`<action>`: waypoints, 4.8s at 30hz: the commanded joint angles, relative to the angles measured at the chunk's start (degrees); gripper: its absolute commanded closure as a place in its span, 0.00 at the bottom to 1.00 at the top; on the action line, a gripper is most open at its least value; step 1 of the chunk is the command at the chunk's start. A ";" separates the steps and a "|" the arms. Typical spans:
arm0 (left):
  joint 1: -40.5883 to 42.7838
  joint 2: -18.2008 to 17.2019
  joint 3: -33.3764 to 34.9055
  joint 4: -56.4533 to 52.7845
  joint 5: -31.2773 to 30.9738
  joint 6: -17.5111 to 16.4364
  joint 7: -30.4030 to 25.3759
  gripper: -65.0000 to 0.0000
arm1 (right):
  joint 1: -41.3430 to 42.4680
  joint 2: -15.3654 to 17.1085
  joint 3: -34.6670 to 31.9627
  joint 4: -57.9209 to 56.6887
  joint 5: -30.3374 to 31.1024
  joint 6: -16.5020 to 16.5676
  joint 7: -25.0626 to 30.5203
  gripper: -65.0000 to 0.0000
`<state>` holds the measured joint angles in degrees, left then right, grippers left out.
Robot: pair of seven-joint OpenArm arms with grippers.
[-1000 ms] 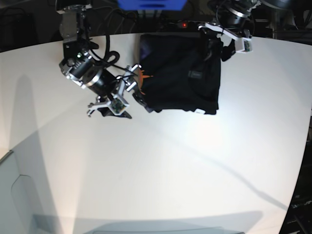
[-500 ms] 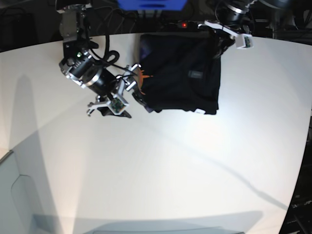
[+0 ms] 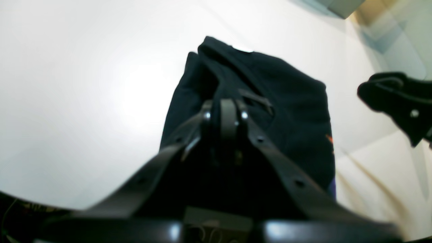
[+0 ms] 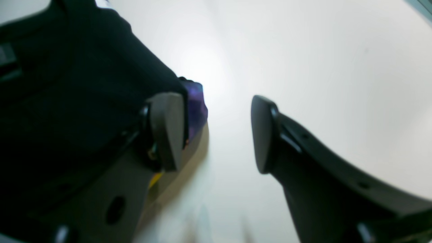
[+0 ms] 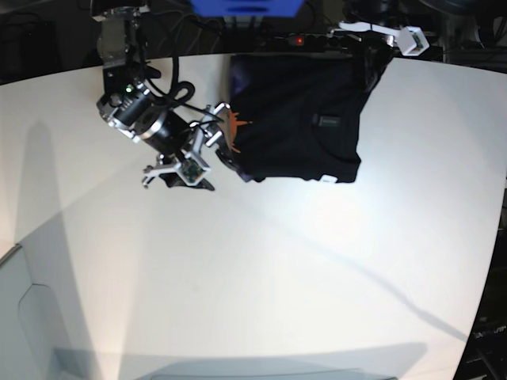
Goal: Fold the T-shirt properly
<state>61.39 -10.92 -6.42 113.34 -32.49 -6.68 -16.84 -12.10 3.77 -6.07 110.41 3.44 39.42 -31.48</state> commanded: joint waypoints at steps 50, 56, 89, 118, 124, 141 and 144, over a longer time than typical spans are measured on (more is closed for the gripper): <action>-43.93 6.74 -12.35 -13.34 0.53 -0.40 38.60 0.54 | 1.24 0.32 0.48 -1.71 1.00 0.58 1.55 0.49; -44.02 6.39 -12.35 -17.82 0.53 -0.31 38.42 0.53 | 1.24 0.32 0.48 -1.71 0.91 0.58 1.55 0.49; -45.60 5.69 -12.27 -14.57 0.45 -0.49 38.86 1.00 | 0.36 0.23 0.13 -1.62 1.00 0.58 1.46 0.49; -31.71 5.69 -30.20 -10.26 -0.26 -0.93 38.86 0.73 | 3.44 -4.25 -11.56 -12.17 1.09 0.58 1.64 0.98; -29.34 5.77 -31.78 -10.26 -0.26 -0.93 38.86 0.73 | 6.60 -5.13 -13.41 -18.41 1.00 0.58 2.17 0.98; -23.80 6.04 -30.46 -0.86 -2.02 -1.02 38.86 0.39 | 7.22 -5.48 -11.82 -7.77 1.09 0.58 1.55 0.97; -24.51 5.07 -27.74 -2.70 -5.00 -1.02 38.86 0.24 | 6.08 -5.48 -8.84 -6.45 1.00 0.58 1.55 0.89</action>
<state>37.06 -5.21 -33.82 109.60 -37.01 -7.49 23.31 -6.74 -1.41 -14.66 102.87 3.49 39.42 -31.48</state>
